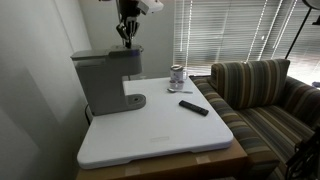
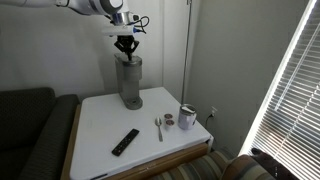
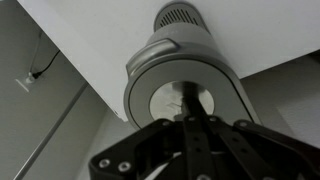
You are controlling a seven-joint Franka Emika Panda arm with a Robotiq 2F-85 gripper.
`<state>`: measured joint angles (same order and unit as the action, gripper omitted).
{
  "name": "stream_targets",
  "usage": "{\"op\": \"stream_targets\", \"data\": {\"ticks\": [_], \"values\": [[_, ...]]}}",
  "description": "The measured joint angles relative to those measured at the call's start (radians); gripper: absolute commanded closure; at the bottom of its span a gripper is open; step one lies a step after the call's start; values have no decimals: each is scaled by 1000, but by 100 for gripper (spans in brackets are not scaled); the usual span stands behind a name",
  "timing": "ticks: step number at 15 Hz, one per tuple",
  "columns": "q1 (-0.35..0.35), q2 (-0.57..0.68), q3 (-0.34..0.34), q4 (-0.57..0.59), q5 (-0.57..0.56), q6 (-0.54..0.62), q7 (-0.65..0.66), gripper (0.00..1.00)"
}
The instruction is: Press the button atop the coffee maker
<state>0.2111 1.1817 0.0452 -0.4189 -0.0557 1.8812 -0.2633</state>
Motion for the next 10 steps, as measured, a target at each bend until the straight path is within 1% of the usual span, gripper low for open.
{"op": "stream_targets", "data": {"ticks": [10], "values": [[-10,0,4,-2,20,-4,19,100]]}}
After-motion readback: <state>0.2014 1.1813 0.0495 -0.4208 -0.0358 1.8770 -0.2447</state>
